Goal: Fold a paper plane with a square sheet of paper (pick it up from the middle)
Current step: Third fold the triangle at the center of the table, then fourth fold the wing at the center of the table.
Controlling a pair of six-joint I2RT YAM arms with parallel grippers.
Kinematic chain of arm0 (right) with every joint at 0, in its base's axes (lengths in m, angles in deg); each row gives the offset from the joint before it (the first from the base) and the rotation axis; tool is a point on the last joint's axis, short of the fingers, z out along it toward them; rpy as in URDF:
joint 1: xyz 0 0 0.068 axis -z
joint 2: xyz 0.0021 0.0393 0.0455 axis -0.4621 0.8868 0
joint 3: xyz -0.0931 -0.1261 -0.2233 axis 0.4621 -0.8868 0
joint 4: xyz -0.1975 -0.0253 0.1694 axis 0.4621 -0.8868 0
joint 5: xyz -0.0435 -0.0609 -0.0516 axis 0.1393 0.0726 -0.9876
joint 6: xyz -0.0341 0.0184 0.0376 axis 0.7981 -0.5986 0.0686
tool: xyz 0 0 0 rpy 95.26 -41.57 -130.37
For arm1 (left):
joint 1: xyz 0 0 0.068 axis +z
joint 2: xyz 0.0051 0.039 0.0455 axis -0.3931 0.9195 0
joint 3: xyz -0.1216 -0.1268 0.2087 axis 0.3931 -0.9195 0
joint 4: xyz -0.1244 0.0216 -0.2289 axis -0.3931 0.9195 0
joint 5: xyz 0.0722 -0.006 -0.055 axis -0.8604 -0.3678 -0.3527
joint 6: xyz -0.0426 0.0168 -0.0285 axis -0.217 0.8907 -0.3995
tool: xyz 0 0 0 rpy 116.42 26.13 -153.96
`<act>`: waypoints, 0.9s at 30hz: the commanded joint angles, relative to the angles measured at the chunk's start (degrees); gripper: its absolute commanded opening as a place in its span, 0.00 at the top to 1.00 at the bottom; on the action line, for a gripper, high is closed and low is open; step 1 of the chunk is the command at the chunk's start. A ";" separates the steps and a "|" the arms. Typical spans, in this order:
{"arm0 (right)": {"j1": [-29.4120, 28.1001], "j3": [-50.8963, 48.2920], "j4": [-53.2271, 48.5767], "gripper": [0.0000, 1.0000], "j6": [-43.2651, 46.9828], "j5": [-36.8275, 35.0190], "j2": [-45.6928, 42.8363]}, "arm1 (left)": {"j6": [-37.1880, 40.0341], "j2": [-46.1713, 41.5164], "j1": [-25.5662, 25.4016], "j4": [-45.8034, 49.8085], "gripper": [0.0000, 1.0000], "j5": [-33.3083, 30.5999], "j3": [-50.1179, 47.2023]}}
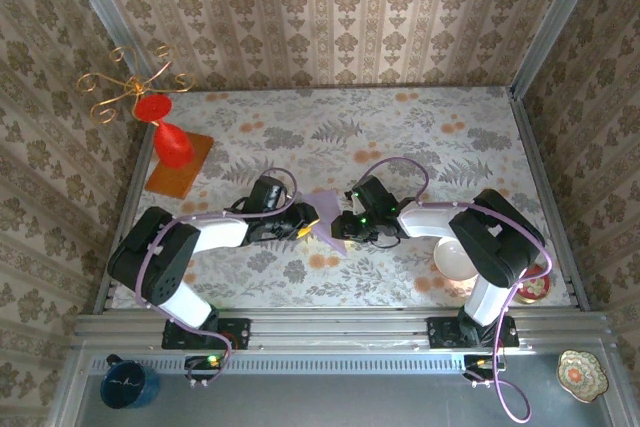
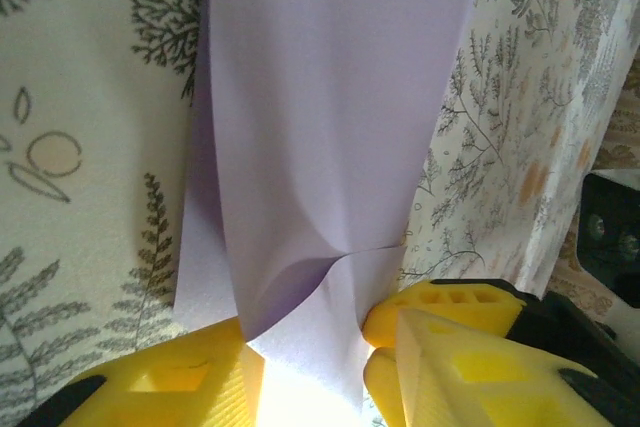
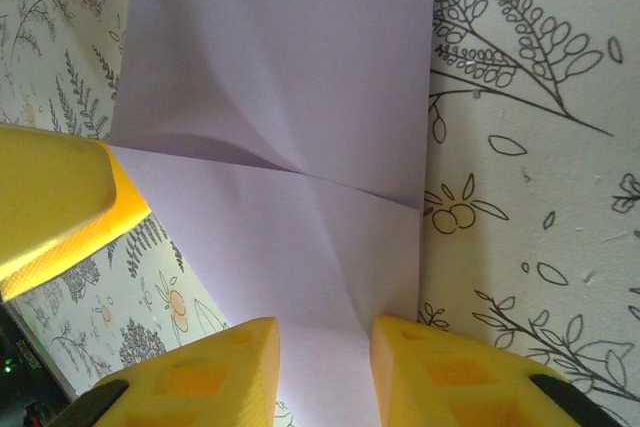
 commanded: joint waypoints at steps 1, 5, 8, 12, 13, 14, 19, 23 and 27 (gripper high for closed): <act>0.60 -1.31 -0.72 0.67 -0.37 -0.88 0.87 | 3.54 2.09 2.18 -0.70 0.62 5.32 1.82; 0.78 -1.62 -0.70 0.67 -0.28 -1.08 0.79 | 6.10 4.01 4.06 -0.31 0.64 9.90 2.72; 0.78 -1.70 -0.56 0.68 -0.30 -1.07 0.78 | 7.38 6.14 4.40 -0.39 0.66 12.59 3.98; 0.87 -1.79 -0.60 0.68 -0.39 -1.10 0.54 | 8.64 8.03 4.47 -0.09 0.69 14.17 5.30; 0.91 -1.88 -0.55 0.68 -0.34 -1.08 0.47 | 8.84 8.38 4.47 0.00 0.70 14.31 5.65; 0.95 -1.88 -0.55 0.68 -0.31 -1.14 0.38 | 8.94 8.76 4.56 -0.08 0.71 14.57 5.83; 1.27 -2.22 -0.50 0.67 0.07 -1.61 -0.44 | 8.94 9.50 4.61 -0.18 0.76 14.97 5.86; 1.39 -2.16 -0.87 0.67 1.21 -2.49 -1.52 | 8.94 9.41 4.82 -0.20 0.78 15.03 5.60; 1.40 -1.75 -1.56 0.66 2.37 -2.84 -2.10 | 9.11 9.24 4.84 0.09 0.84 15.06 5.69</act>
